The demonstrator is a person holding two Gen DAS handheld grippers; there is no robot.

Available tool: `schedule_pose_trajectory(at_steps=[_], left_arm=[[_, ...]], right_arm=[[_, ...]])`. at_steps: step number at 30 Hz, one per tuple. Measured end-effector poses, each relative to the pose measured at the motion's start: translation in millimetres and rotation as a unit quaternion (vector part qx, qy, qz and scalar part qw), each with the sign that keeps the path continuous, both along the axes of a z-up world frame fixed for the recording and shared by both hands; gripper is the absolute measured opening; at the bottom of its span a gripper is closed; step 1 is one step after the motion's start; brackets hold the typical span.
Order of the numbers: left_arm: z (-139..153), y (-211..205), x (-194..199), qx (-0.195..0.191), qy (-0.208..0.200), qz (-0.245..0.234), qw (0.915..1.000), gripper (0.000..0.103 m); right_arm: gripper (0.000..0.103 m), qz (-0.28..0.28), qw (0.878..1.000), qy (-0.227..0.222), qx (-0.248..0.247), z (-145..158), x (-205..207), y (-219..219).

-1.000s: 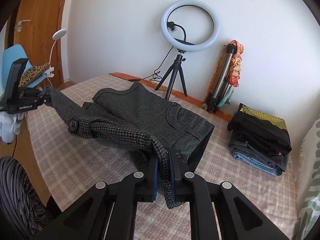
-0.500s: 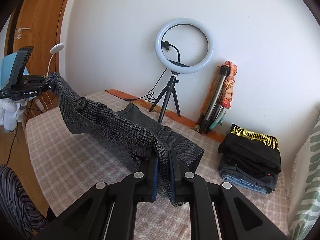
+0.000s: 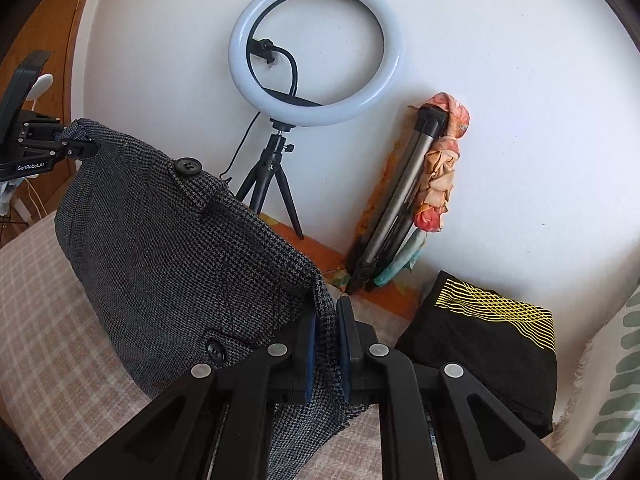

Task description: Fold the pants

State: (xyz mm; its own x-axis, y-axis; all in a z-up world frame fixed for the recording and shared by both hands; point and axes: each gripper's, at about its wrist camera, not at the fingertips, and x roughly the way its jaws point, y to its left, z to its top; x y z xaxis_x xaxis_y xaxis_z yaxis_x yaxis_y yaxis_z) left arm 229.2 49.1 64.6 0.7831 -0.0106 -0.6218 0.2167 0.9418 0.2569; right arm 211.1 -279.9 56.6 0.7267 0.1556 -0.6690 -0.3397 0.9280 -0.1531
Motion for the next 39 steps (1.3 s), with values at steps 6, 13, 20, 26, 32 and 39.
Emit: schedule_pose_trajectory(at_steps=[6,13,20,26,32,39], left_arm=[[-40,-11,54,0.021,0.043,0.009,0.9988,0.012],[-88,-16,100,0.046,0.096,0.02,0.9941,0.012],[-104,-7,119,0.043,0.115,0.041,0.9916,0.033],[-93,40,117,0.014,0.102,0.105,0.9891,0.034],[-72,70,76,-0.016,0.078,0.118,0.9898,0.035],[-66,72,26,-0.061,0.079,0.084,0.9914,0.04]], right_arm=[[0.007,-0.005,0.998,0.069,0.0,-54,51,-5],[0.007,-0.007,0.991,0.135,0.009,-110,89,-2],[0.008,-0.011,0.988,0.151,-0.013,-136,105,3],[0.011,-0.017,0.988,0.149,-0.034,-144,118,11],[0.057,-0.046,0.99,0.129,-0.035,-132,116,4],[0.072,-0.045,0.995,0.09,0.017,-88,54,1]])
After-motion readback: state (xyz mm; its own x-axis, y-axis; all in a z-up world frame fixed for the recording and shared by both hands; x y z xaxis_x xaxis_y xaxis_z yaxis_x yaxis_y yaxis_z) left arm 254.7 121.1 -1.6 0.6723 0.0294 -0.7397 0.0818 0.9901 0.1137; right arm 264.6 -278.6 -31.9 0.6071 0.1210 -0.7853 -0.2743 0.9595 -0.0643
